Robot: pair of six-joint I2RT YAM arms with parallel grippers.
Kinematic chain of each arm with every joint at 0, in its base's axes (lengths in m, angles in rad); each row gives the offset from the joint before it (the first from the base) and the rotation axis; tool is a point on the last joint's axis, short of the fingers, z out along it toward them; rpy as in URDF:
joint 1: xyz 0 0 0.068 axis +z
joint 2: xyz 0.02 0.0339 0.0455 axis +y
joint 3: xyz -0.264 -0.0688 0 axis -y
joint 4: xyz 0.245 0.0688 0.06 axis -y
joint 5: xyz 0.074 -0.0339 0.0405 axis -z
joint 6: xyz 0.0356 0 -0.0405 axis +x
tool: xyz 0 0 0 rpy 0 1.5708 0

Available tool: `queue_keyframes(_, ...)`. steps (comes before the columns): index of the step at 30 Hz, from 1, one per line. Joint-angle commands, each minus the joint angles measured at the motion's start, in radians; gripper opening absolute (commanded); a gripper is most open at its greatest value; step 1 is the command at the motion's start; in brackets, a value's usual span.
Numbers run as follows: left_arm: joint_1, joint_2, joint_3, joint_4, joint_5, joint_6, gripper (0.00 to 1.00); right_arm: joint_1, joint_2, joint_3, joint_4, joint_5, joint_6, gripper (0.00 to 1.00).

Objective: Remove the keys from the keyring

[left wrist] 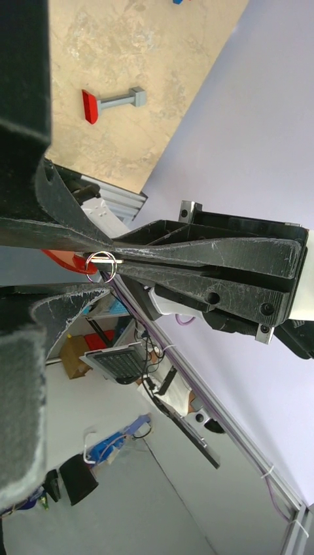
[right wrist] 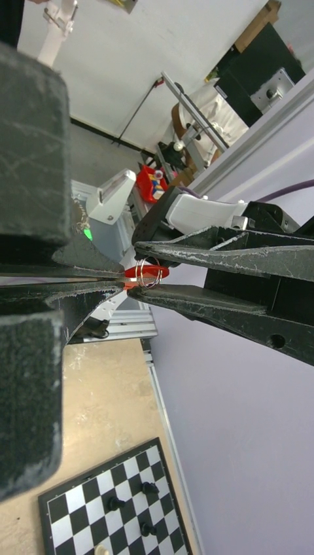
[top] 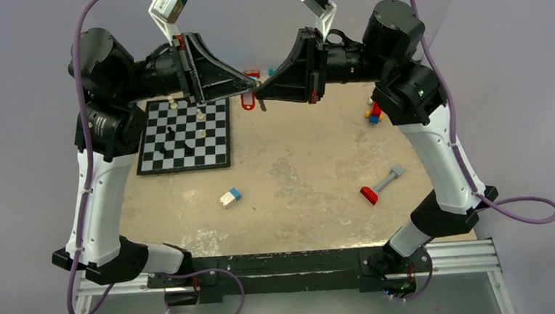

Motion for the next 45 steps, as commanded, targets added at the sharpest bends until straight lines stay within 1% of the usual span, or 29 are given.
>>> queue_keyframes(1,-0.012,-0.018,0.037,-0.085,-0.002,0.071,0.00,0.008,0.002,0.008,-0.010,0.048,-0.031,0.00)
queue_keyframes(8,-0.013,-0.021,0.037,-0.122,-0.003,0.104,0.00,0.016,-0.006,-0.014,-0.014,0.051,-0.043,0.00)
queue_keyframes(13,-0.013,-0.021,0.049,-0.177,-0.006,0.137,0.00,0.017,-0.004,-0.011,-0.019,0.054,-0.049,0.00)
queue_keyframes(21,-0.013,-0.018,0.069,-0.268,-0.028,0.198,0.00,0.022,0.002,0.000,-0.080,0.077,-0.085,0.00)
queue_keyframes(32,-0.013,-0.011,0.076,-0.310,-0.032,0.225,0.00,0.026,-0.004,0.003,-0.097,0.079,-0.097,0.00)
queue_keyframes(38,-0.013,0.020,0.137,-0.438,-0.072,0.286,0.00,0.025,-0.002,0.000,-0.106,0.074,-0.103,0.00)
queue_keyframes(45,-0.014,0.038,0.185,-0.516,-0.136,0.288,0.00,0.027,0.009,0.000,-0.135,0.089,-0.118,0.00)
